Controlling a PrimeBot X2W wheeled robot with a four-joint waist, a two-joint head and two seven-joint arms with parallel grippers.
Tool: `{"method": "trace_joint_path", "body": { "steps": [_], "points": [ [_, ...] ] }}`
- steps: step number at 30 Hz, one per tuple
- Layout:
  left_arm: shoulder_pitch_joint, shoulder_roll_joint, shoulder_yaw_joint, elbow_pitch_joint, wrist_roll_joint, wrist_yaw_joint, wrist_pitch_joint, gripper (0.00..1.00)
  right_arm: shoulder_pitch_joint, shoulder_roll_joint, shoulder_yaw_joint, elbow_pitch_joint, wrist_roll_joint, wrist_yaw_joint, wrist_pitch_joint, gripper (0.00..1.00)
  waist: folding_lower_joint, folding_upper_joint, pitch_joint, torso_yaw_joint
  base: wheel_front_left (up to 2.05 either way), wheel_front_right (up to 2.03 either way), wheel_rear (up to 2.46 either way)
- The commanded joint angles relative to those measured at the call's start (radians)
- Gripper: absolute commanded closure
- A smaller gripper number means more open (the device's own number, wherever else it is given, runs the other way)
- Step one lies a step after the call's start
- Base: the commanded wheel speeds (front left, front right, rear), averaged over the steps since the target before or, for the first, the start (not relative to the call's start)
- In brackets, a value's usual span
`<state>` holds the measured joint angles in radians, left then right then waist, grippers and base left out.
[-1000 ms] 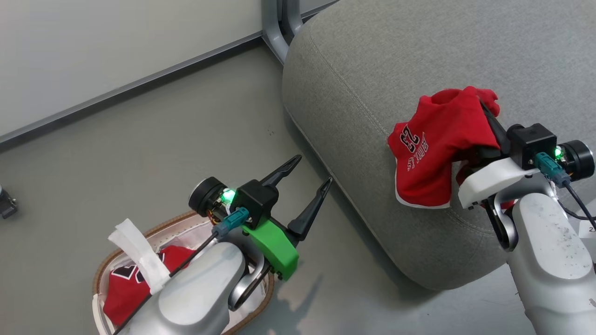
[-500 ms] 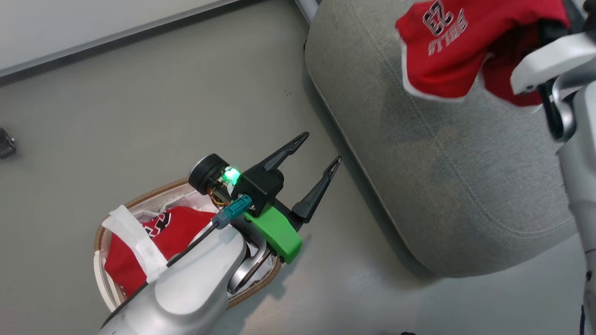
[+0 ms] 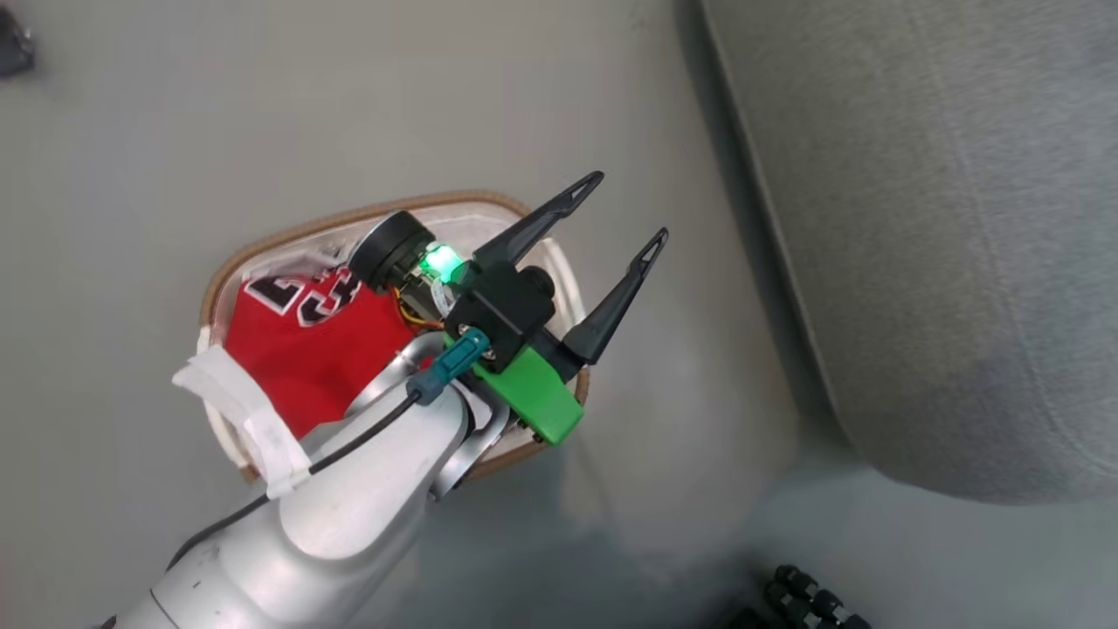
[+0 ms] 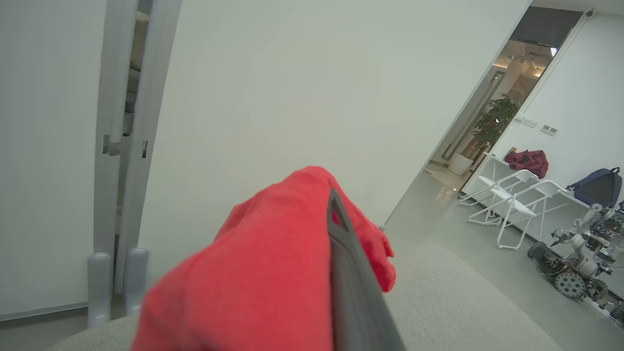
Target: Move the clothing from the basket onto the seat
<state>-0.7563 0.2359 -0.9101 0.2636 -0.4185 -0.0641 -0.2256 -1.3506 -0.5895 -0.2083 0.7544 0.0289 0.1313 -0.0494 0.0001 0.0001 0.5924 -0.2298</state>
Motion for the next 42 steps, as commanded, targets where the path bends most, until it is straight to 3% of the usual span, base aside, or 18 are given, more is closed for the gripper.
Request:
{"method": "trace_joint_path", "body": {
  "steps": [1,9,18,20,21,22,30,42],
  "points": [
    [-0.024,0.003,-0.004,-0.010,0.013,0.006,0.000,0.00,-0.014,-0.014,-0.023,0.018,-0.011,-0.001,0.005,1.00,-0.0001,-0.0001,0.141,0.130,0.00,0.00,0.00],
    [-0.042,0.010,-0.018,-0.038,0.029,0.012,0.006,0.00,0.041,0.011,-0.125,0.135,-0.115,-0.001,-0.034,1.00,-0.0001,-0.0001,0.216,0.180,0.00,0.00,0.00],
    [-0.029,0.028,-0.017,-0.027,0.014,0.018,0.009,0.00,0.093,0.097,-0.183,0.243,-0.198,-0.001,-0.084,0.98,-0.0001,-0.0001,0.210,0.155,0.00,0.00,0.00],
    [-0.025,0.027,-0.018,-0.024,0.013,0.019,0.008,0.00,0.090,0.105,-0.189,0.258,-0.211,-0.001,-0.082,0.58,-0.0001,-0.0001,0.200,0.143,0.00,0.00,0.00],
    [-0.024,0.027,-0.019,-0.023,0.010,0.020,0.008,0.00,0.088,0.110,-0.191,0.265,-0.214,-0.001,-0.079,0.24,-0.0001,-0.0001,0.196,0.139,0.00,0.00,0.00],
    [-0.022,0.027,-0.018,-0.022,0.008,0.021,0.008,0.00,0.084,0.116,-0.191,0.271,-0.215,-0.001,-0.077,0.00,-0.0001,-0.0001,0.190,0.134,0.00,0.00,0.00],
    [-0.001,0.017,-0.019,-0.004,-0.017,0.015,-0.001,0.00,0.105,0.137,-0.145,0.310,-0.220,-0.001,-0.096,0.00,-0.0001,-0.0001,0.128,0.092,0.00,0.00,0.00],
    [0.046,0.010,0.028,0.050,-0.074,0.029,-0.029,0.00,0.196,0.197,0.027,0.373,-0.143,-0.001,-0.175,0.00,-0.0001,-0.0001,-0.028,0.043,0.00,0.00,0.00]
  ]
}}
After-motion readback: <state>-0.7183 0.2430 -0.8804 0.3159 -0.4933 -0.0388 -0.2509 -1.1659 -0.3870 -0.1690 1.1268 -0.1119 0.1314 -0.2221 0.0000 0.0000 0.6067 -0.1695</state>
